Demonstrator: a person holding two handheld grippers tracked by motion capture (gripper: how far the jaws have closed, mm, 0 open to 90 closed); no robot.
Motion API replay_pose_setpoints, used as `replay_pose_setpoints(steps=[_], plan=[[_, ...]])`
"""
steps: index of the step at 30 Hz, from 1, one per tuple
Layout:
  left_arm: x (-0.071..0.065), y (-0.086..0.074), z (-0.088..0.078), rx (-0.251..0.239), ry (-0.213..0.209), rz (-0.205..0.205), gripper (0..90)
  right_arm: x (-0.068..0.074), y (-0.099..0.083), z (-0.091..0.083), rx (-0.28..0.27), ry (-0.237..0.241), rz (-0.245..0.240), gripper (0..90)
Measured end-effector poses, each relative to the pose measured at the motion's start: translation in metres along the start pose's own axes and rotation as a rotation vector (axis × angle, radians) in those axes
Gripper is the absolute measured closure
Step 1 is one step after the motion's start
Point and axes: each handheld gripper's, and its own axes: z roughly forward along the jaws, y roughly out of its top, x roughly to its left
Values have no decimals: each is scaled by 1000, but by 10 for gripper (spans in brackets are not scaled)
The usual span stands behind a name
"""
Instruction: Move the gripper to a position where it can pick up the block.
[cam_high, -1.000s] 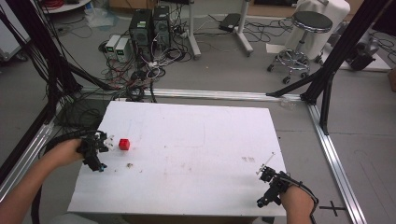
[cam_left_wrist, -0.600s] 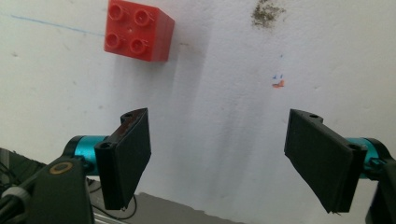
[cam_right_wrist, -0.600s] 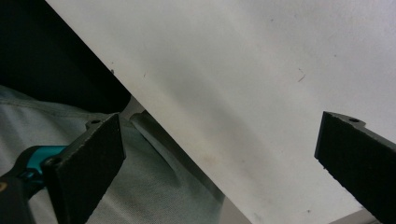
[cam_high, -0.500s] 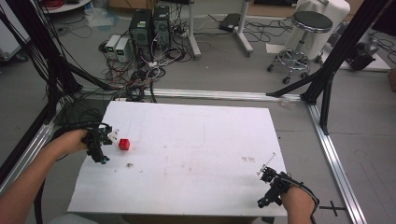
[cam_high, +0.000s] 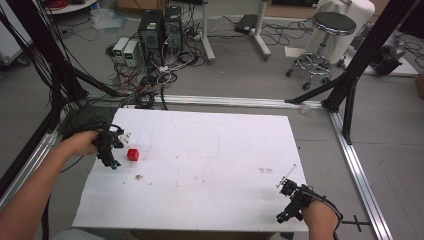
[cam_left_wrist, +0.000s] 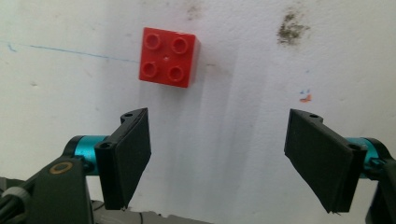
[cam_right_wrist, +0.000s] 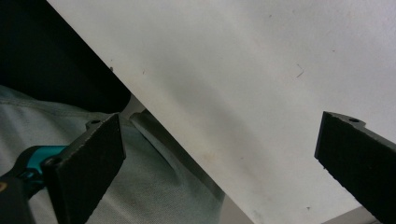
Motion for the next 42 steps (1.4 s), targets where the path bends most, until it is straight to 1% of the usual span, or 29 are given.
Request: replay_pose_setpoints(steps=[2,4,5,8,10,11,12,13,14,15,19,20,21,23,24,26,30,31,34,38,39,42], plan=[[2,0,1,5,4,5,231,0,-1,0,2,2,5,9],[4,-1,2,5,-4,4,231,0,-1,0,1,4,3,9],[6,-1,3,8,-9,15,231,1,-1,1,4,7,7,9],[10,-1,4,13,-11,26,231,1,0,2,7,6,2,9],[13,1,6,8,-8,46,231,2,2,2,10,5,-1,9],[13,1,6,8,-8,46,231,2,2,2,10,5,-1,9],[16,2,7,9,-16,51,231,2,2,2,9,6,-3,9],[17,4,7,13,-15,60,231,2,2,2,9,8,-2,9],[17,4,7,13,-15,60,231,2,2,2,10,8,0,9],[19,6,9,16,-13,76,231,2,2,3,11,7,-2,9],[22,11,12,17,-19,91,231,2,2,3,14,9,-6,9],[22,15,14,23,-26,108,231,2,2,3,11,6,-5,9],[22,15,14,23,-26,108,231,2,2,2,13,7,-5,9],[24,20,18,35,-16,129,231,3,3,3,11,8,-7,9],[24,21,20,38,-18,124,230,3,3,3,12,8,-8,9],[25,24,22,45,-18,139,231,3,4,3,13,7,-9,9],[25,27,27,53,-22,153,231,3,4,3,11,9,-11,9],[25,29,31,53,-30,150,230,3,4,2,8,8,-11,9],[25,32,36,64,-36,163,231,4,4,2,10,9,-13,9],[25,34,42,76,-52,162,231,5,4,3,7,8,-8,9],[26,35,44,83,-55,172,231,5,4,3,6,8,-9,9],[27,36,45,90,-51,174,231,5,4,3,14,9,-16,9]])
